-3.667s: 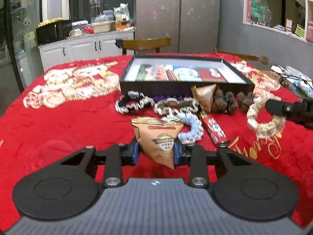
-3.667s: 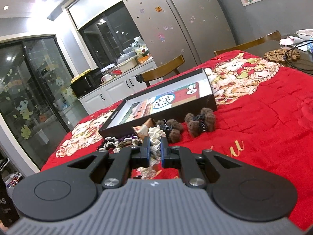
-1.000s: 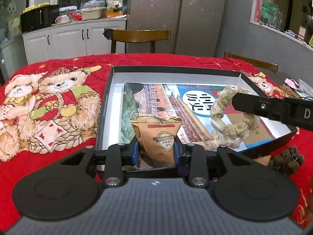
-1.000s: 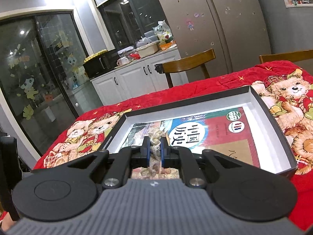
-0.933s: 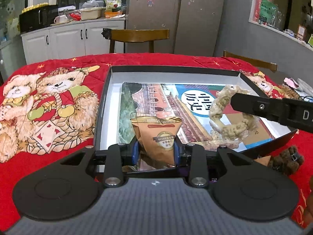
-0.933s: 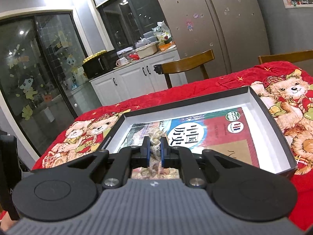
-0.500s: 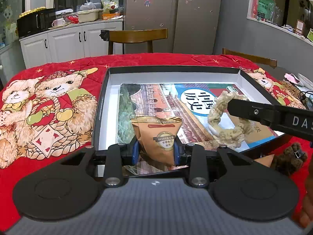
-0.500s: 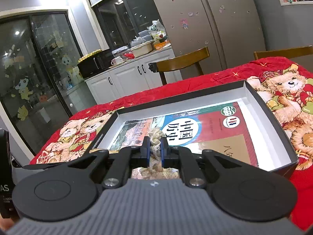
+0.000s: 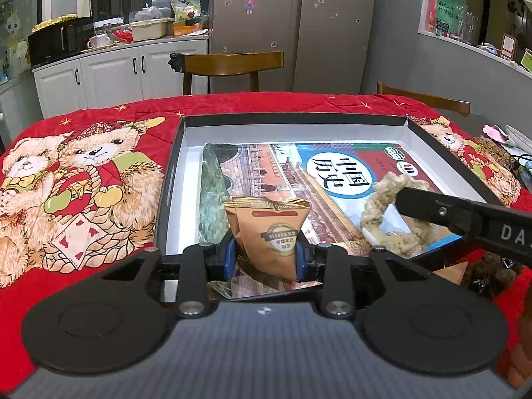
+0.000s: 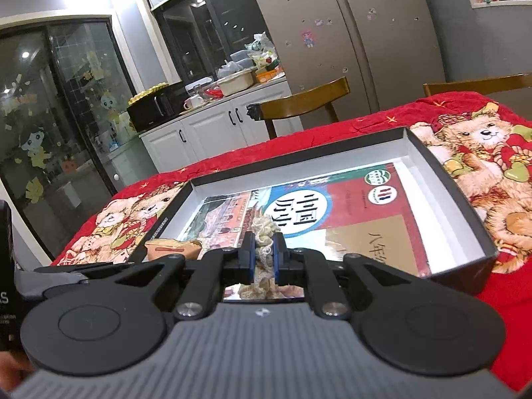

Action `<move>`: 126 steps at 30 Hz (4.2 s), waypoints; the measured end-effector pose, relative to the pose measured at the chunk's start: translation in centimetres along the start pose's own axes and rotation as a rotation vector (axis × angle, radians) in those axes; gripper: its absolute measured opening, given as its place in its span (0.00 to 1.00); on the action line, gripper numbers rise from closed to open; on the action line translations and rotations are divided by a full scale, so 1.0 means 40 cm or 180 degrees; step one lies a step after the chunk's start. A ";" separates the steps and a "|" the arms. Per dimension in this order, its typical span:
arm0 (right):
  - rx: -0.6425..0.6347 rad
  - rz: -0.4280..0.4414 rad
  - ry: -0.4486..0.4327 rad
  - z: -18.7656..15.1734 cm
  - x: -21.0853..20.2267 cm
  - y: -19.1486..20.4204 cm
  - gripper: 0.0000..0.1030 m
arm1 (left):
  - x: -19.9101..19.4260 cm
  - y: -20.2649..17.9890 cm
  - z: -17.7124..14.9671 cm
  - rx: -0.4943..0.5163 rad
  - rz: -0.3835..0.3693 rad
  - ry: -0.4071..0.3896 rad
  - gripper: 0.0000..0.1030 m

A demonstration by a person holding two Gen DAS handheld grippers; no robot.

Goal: Organize objects
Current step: 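Lower bag into black box and open left tool while right releases scrunchie inside, then raise both open tools away from the black box, then grasp blue-and-white scrunchie with left tool while right tool grasps red cylindrical package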

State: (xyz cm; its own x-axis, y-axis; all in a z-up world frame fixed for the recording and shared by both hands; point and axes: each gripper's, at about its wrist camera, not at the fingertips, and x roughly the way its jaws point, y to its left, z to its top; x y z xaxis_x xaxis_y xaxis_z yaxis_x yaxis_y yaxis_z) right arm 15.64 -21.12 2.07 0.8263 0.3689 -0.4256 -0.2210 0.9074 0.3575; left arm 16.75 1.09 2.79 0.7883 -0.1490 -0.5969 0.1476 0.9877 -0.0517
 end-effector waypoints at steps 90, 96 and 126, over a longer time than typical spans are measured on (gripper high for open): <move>0.0295 -0.0493 0.0039 -0.198 -0.290 0.082 0.68 | -0.342 -0.065 -0.251 -0.0125 -0.0302 -0.0119 0.80; 0.0360 -0.0490 0.0201 -0.219 -0.251 0.068 0.67 | -0.298 -0.043 -0.253 -0.0225 -0.0116 0.0056 0.80; -0.0080 -0.0558 0.0268 -0.247 -0.200 0.141 0.27 | -0.278 -0.075 -0.276 -0.0200 -0.0214 -0.0066 0.26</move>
State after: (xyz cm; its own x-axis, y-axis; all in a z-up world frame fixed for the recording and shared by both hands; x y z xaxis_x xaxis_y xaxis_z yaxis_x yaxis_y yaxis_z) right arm 2.67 -16.96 -0.72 0.8072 0.2194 -0.5480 -0.0912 0.9636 0.2515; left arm 0.95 0.30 0.75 0.7903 -0.2155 -0.5736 0.1633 0.9763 -0.1417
